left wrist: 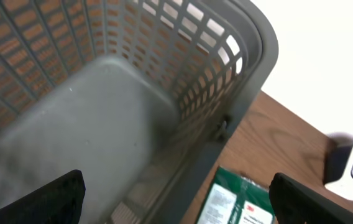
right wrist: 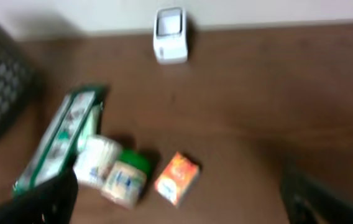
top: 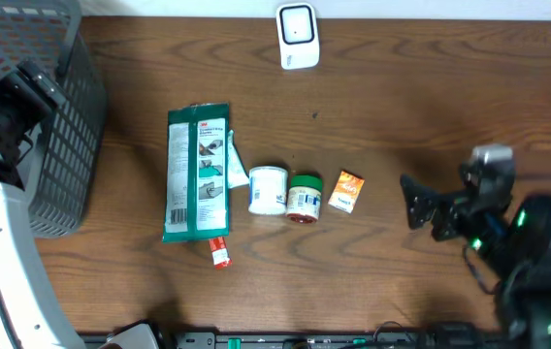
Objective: Scan the item barcode
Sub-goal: 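Move the right gripper toward the orange packet beside the jar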
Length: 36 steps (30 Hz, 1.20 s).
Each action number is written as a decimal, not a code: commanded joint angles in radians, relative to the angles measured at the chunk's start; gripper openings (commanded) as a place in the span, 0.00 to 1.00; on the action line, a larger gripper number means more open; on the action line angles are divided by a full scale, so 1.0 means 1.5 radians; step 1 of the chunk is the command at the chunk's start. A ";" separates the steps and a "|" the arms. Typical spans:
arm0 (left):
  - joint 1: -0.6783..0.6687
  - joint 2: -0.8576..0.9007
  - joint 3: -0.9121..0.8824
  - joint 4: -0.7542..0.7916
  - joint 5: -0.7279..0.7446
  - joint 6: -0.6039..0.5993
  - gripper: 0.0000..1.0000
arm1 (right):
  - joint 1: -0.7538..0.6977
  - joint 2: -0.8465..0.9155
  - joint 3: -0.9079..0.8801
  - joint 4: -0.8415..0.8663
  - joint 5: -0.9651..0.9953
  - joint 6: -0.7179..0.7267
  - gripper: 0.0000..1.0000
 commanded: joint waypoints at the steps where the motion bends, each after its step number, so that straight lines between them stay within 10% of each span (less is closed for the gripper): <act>1: 0.002 -0.001 0.006 -0.002 -0.004 -0.004 0.93 | -0.010 0.124 0.172 -0.104 -0.014 -0.080 0.99; 9: 0.002 -0.001 0.006 -0.001 -0.004 -0.004 0.93 | -0.010 0.237 0.250 -0.223 -0.029 -0.077 0.93; 17: 0.002 -0.001 0.006 -0.002 -0.004 -0.004 0.93 | -0.009 0.301 0.247 -0.256 -0.029 -0.076 0.09; 21: 0.002 -0.001 0.006 -0.002 -0.004 -0.004 0.93 | -0.009 0.337 0.241 -0.276 -0.029 -0.076 0.10; 32: 0.002 -0.001 0.006 -0.002 -0.004 -0.004 0.93 | 0.027 0.413 0.203 -0.263 -0.028 -0.074 0.78; 36: 0.002 -0.001 0.006 -0.002 -0.004 -0.004 0.93 | 0.058 0.434 0.203 -0.252 -0.028 -0.065 0.84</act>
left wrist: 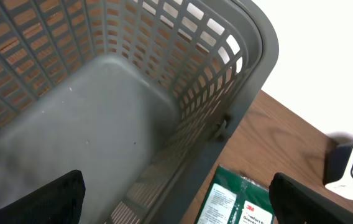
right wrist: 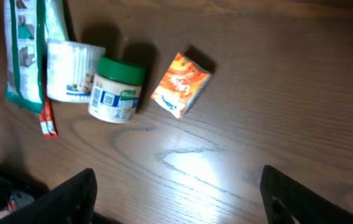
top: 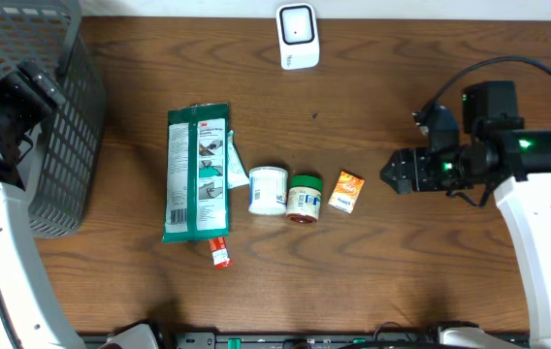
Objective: Scan the item barcode
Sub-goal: 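Move the right gripper toward the orange packet beside the jar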
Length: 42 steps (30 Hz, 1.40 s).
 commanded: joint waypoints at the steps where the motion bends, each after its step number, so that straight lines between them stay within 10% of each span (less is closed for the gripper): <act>1: 0.002 -0.001 0.006 -0.001 -0.004 -0.004 0.93 | 0.034 0.021 -0.003 0.011 -0.005 0.014 0.84; 42: 0.002 -0.001 0.006 -0.001 -0.004 -0.004 0.93 | 0.104 0.173 -0.004 0.114 0.000 0.041 0.99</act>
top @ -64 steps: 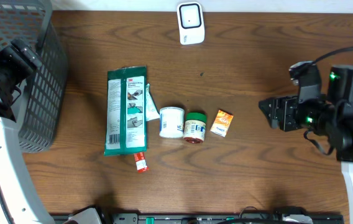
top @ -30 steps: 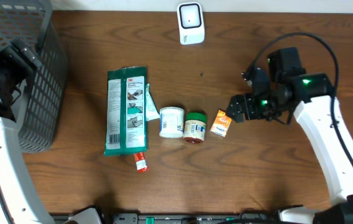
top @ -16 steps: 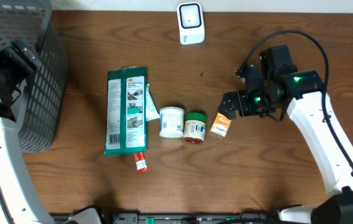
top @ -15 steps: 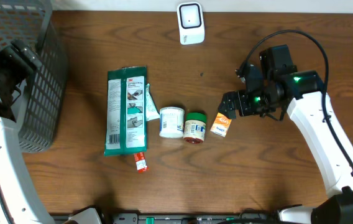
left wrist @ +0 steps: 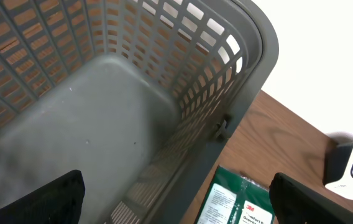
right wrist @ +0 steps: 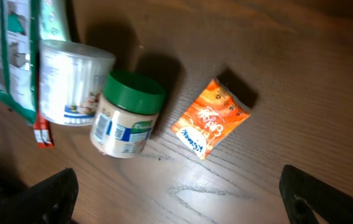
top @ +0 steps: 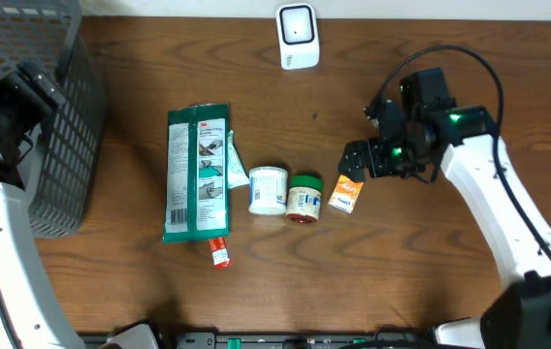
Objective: Scan the item barcode
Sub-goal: 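Move the right gripper toward the orange packet beside the jar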
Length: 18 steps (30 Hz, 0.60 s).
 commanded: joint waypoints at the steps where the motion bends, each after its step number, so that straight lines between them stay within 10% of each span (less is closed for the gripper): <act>1: 0.002 -0.001 0.006 -0.001 -0.004 -0.004 0.93 | 0.005 0.036 -0.003 0.000 -0.001 0.003 0.99; 18: 0.002 -0.001 0.006 -0.001 -0.004 -0.004 0.93 | -0.001 0.125 0.017 -0.009 -0.001 0.005 0.99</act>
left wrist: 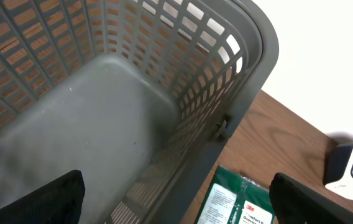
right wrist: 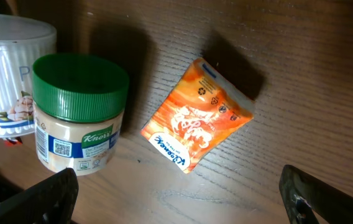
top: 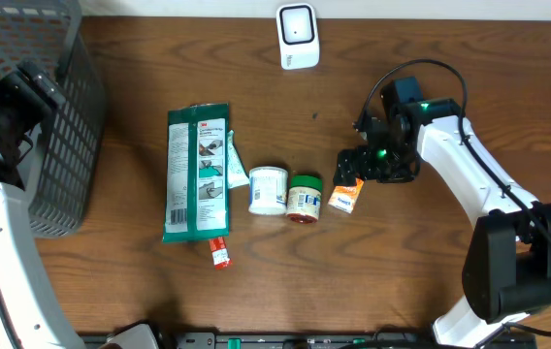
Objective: Scan the item barcode
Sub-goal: 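Move the right gripper toward the orange packet beside the jar, then grasp the orange packet with the right gripper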
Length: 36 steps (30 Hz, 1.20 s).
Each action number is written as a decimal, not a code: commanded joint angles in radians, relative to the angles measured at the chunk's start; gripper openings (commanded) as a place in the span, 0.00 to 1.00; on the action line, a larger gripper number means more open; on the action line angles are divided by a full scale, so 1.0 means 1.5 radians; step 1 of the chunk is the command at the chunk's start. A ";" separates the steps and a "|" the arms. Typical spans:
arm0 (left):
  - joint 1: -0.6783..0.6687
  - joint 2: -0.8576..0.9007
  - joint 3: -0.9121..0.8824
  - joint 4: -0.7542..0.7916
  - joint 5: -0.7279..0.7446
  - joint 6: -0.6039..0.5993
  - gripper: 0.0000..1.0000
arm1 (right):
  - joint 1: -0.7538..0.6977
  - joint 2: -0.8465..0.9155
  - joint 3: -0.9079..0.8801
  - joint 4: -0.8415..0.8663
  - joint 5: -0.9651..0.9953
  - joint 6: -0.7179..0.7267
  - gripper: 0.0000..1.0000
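A small orange packet (right wrist: 196, 122) lies flat on the wooden table (top: 431, 281), also seen as the orange packet (top: 345, 198) in the overhead view. My right gripper (right wrist: 183, 202) hangs open just above it, the packet lying a little ahead of the wide-spread fingertips; from overhead the right gripper (top: 361, 171) stands at the packet's upper right edge. The white scanner (top: 298, 37) stands at the far edge. My left gripper (left wrist: 176, 208) is open over the grey basket (left wrist: 102, 106), holding nothing.
Left of the packet lie a green-lidded jar (right wrist: 80, 109), a white tub (top: 268, 190), a long green glove pack (top: 198, 172) and a small red tube (top: 219, 254). The grey basket (top: 57, 126) stands at the table's left end.
My right gripper has come closer to the orange packet, which now fills more of the right wrist view. It stays open. The left arm has not moved.
My right arm was first low at the table's right end, far from the items. Then it was right of the orange packet, later just beside it, and now close above it, open throughout. The left gripper stayed over the basket.
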 commanded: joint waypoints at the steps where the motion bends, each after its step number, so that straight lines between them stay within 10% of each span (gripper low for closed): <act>1: 0.002 -0.001 0.006 -0.001 -0.004 -0.004 0.93 | -0.001 -0.006 0.026 -0.016 -0.001 0.005 0.99; 15: 0.002 -0.001 0.006 -0.001 -0.004 -0.004 0.93 | -0.009 -0.005 0.128 -0.116 0.051 0.015 0.99; 21: 0.002 -0.001 0.006 -0.001 -0.004 -0.004 0.93 | 0.001 -0.005 0.024 -0.024 0.031 0.090 0.68; 36: 0.002 -0.001 0.006 -0.001 -0.004 -0.004 0.93 | 0.001 -0.005 -0.167 0.201 0.004 0.214 0.52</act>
